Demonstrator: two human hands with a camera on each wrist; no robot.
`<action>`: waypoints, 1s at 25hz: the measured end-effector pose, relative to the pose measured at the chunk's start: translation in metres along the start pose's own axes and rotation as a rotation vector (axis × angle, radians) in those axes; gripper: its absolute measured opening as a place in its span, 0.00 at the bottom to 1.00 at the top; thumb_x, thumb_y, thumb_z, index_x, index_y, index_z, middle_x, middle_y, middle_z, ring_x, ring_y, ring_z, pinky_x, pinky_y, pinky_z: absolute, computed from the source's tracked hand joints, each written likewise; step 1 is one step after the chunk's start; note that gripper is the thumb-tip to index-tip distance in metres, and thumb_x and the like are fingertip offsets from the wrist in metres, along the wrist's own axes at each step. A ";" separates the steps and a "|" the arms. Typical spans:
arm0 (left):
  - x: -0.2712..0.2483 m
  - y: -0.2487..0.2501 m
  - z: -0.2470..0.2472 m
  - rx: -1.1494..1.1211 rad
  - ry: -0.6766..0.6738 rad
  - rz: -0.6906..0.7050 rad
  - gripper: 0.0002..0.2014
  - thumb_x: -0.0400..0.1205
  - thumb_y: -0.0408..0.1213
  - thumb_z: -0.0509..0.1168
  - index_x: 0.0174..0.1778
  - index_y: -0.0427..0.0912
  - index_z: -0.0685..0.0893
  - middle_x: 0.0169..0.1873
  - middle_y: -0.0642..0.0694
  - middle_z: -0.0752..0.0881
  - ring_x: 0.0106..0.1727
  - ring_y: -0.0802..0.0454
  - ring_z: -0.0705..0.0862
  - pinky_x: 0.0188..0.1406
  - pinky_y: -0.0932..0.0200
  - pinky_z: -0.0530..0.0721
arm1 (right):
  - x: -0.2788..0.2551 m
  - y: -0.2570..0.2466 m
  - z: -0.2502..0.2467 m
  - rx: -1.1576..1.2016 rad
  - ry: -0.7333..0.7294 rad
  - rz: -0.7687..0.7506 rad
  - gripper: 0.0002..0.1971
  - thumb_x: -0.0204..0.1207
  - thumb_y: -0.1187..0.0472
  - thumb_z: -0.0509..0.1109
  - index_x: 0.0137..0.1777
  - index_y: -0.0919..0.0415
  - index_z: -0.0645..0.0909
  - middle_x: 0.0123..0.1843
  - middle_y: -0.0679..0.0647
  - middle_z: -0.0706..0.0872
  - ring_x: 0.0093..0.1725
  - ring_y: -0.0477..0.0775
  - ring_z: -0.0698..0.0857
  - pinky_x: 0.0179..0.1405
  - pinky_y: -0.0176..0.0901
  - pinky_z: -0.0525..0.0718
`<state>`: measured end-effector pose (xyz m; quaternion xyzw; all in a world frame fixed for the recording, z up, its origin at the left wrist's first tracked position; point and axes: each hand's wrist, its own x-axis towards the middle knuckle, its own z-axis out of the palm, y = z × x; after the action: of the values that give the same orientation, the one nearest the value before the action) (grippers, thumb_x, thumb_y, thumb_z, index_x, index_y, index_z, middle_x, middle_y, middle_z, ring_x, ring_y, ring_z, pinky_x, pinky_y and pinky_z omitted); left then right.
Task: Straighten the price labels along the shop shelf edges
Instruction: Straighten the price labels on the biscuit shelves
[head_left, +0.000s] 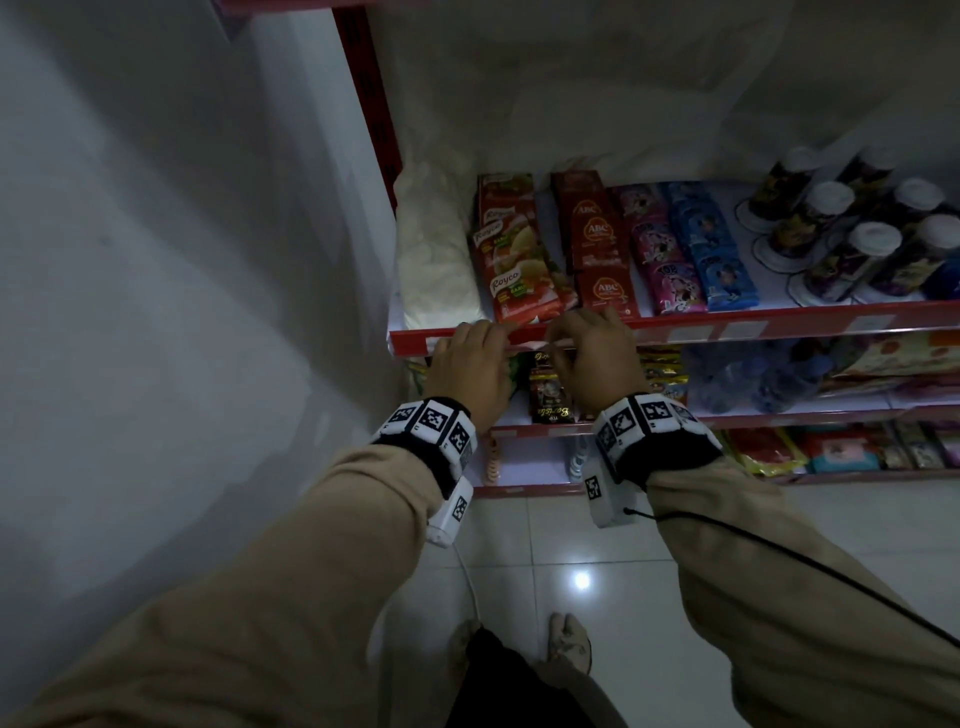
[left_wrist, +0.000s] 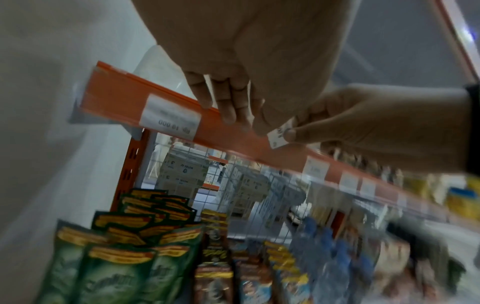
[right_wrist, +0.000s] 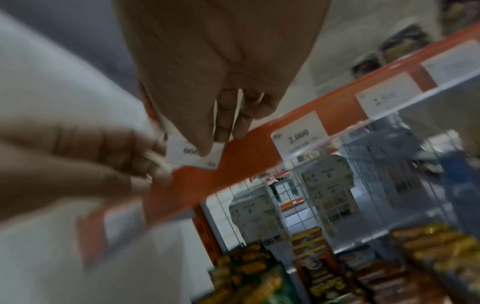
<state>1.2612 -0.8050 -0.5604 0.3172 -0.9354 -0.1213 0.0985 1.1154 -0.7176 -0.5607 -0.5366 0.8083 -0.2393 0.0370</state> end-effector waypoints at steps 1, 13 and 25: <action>0.002 -0.001 -0.002 -0.064 0.007 -0.031 0.23 0.79 0.37 0.62 0.72 0.44 0.72 0.61 0.43 0.79 0.62 0.42 0.74 0.59 0.46 0.70 | 0.002 0.001 -0.002 0.145 0.051 0.033 0.05 0.75 0.64 0.70 0.50 0.58 0.83 0.50 0.55 0.87 0.54 0.59 0.81 0.49 0.48 0.78; 0.015 -0.001 -0.001 -0.260 0.082 -0.187 0.14 0.85 0.51 0.56 0.58 0.50 0.81 0.55 0.48 0.84 0.58 0.44 0.78 0.60 0.44 0.72 | 0.003 -0.023 0.002 0.977 0.083 0.353 0.18 0.71 0.74 0.74 0.60 0.68 0.76 0.49 0.66 0.87 0.47 0.58 0.88 0.46 0.41 0.88; 0.018 -0.009 0.001 -0.041 0.116 -0.056 0.09 0.83 0.48 0.59 0.55 0.54 0.81 0.50 0.55 0.84 0.55 0.50 0.79 0.53 0.51 0.60 | 0.014 0.001 -0.016 0.284 -0.009 0.089 0.07 0.77 0.63 0.70 0.53 0.56 0.85 0.48 0.55 0.89 0.46 0.54 0.86 0.41 0.38 0.77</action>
<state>1.2516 -0.8232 -0.5622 0.3475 -0.9162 -0.1245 0.1558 1.1038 -0.7243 -0.5445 -0.4905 0.7892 -0.3469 0.1270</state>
